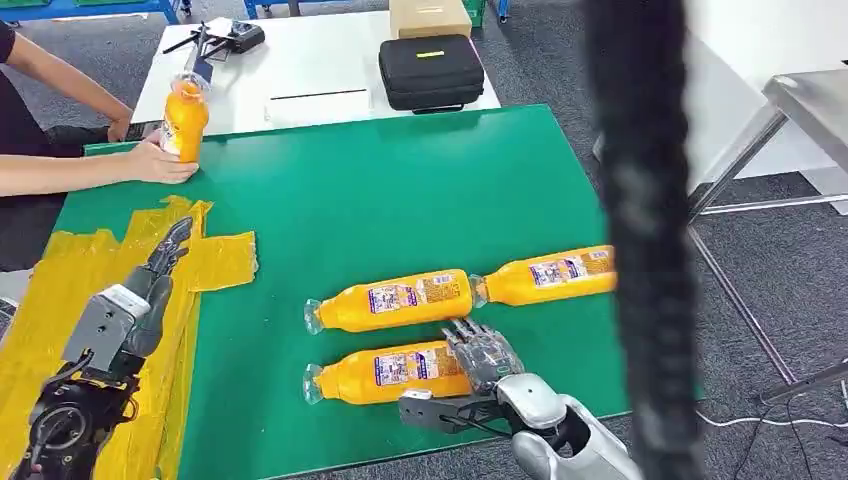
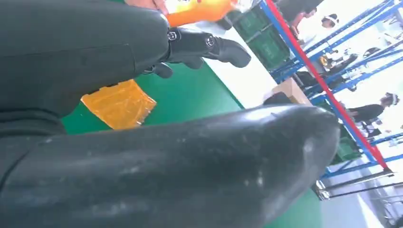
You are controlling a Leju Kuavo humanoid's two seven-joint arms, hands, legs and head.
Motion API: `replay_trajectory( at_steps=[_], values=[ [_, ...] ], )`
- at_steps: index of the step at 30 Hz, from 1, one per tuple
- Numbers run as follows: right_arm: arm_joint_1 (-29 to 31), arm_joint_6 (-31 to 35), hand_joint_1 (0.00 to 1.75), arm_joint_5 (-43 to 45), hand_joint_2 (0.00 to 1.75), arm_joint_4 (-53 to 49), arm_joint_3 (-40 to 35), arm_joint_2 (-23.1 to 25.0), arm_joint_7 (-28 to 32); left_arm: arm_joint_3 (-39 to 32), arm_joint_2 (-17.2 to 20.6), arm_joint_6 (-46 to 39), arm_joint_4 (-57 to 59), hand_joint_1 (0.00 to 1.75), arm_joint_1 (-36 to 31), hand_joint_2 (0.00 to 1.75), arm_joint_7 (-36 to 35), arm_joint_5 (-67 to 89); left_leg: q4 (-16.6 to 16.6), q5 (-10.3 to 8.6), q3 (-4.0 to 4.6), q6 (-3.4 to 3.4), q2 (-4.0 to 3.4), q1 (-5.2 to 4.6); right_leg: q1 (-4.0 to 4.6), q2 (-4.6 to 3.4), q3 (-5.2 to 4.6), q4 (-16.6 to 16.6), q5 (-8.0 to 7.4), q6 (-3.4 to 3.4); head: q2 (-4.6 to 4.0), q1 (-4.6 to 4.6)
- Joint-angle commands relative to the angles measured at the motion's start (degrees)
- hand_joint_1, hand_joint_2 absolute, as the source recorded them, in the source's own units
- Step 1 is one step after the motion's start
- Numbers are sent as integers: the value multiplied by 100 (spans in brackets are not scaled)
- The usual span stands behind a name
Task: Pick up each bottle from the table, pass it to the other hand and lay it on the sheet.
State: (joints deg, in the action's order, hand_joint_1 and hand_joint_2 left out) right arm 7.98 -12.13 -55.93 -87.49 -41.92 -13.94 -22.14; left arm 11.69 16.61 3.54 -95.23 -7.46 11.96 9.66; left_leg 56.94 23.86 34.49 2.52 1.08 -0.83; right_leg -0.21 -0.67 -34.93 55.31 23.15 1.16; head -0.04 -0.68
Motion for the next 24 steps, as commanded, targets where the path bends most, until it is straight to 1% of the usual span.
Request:
replay_trajectory(
  at_steps=[1, 5, 6, 7, 9, 10, 12, 13, 15, 16, 18, 19, 21, 22, 23, 24],
  values=[
    [57, -134, 175, -189, 175, 1380, 24, 358, 129, 61, -280, 17, -22, 0, -206, 0, -39, -60, -4, 9, -35, -20, -3, 9, 9, 12, 39, -11, 8, -1, 0, 2],
    [19, -87, 175, -174, 175, 1440, 79, 366, 173, 115, -293, 12, -13, 0, -247, 0, -37, -46, -7, 3, -40, -18, -10, 6, 6, 5, 37, -14, 1, -3, 0, 2],
    [19, -87, 175, -174, 175, 1440, 79, 366, 173, 115, -293, 12, -13, 0, -247, 0, -37, -46, -5, 5, -44, -16, -20, 6, 6, -13, 32, -12, 0, -5, 0, -2],
    [25, -89, 175, -172, 175, 1431, 86, 371, 170, 118, -297, 13, -13, 0, -249, 0, -37, -46, -2, 8, -57, -32, -17, 12, 12, 1, 49, -12, 4, -6, 0, 4],
    [-25, -72, 175, -174, 175, 1352, 137, 372, 185, 119, -314, 9, -14, 0, -263, 0, -40, -51, -5, 15, -76, -28, -39, 6, 7, -22, 53, -11, 6, -19, 0, 0],
    [-42, -64, 175, -178, 175, 1316, 158, 373, 206, 123, -331, 6, -14, 0, -279, 0, -49, -54, -6, 13, -84, -35, -33, 11, 12, -12, 63, -15, 10, -26, 0, 0],
    [-48, -61, 175, -178, 175, 1303, 167, 374, 208, 125, -338, 4, -14, 0, -286, 0, -58, -57, -4, 15, -99, -33, -32, 9, 13, -13, 46, -12, 12, -29, 0, 0],
    [-48, -61, 175, -178, 175, 1303, 167, 374, 208, 125, -338, 4, -14, 0, -286, 0, -58, -57, 0, 15, -98, -39, -23, 12, 15, 0, 31, -10, 15, -29, 0, 0],
    [-48, -61, 175, -178, 175, 1303, 167, 374, 208, 125, -338, 4, -14, 0, -286, 0, -58, -57, -8, 14, -100, -34, -32, 11, 18, -14, 27, -17, 13, -30, 0, 0],
    [-48, -61, 175, -178, 175, 1303, 167, 374, 208, 125, -338, 4, -14, 0, -286, 0, -58, -57, -11, 14, -100, -32, -37, 8, 15, -20, 40, -18, 8, -28, 0, 0],
    [-76, -43, 175, -166, 175, 1225, 200, 365, 251, 139, -327, 5, -6, 0, -294, 0, -64, -61, -15, 16, -111, -40, -30, 13, 20, -4, 97, -24, 3, -29, 0, 0],
    [-107, -21, 175, -127, 175, 1144, 236, 357, 292, 132, -335, 6, 7, 0, -298, 0, -85, -94, -6, 16, -109, -32, -41, 13, 20, -15, 94, -15, 1, -31, 0, 0],
    [-179, 57, 175, 49, 175, 942, 381, 350, 372, 118, -345, 68, 15, 0, -296, 0, -154, -285, -6, 17, -108, -41, -32, 15, 22, 1, 96, -15, 6, -30, 0, 0],
    [-268, 85, 175, 417, 175, 727, 583, 367, 494, 70, -374, 192, 24, 0, -272, 0, -286, -632, -4, 18, -107, -46, -30, 16, 23, 5, 95, -14, 8, -31, 0, 0],
    [-396, 104, 175, 1089, 175, 443, 893, 406, 698, -11, -436, 291, 31, 0, -230, 0, -463, -1078, -3, 15, -103, -40, -33, 13, 20, -2, 88, -11, 5, -32, 0, 0],
    [-544, 119, 175, 1952, 175, 80, 1260, 454, 892, -138, -545, 273, 38, 0, -153, 0, -541, -1528, -3, 14, -100, -36, -36, 10, 17, -9, 82, -9, 3, -33, 0, 0]
  ],
)
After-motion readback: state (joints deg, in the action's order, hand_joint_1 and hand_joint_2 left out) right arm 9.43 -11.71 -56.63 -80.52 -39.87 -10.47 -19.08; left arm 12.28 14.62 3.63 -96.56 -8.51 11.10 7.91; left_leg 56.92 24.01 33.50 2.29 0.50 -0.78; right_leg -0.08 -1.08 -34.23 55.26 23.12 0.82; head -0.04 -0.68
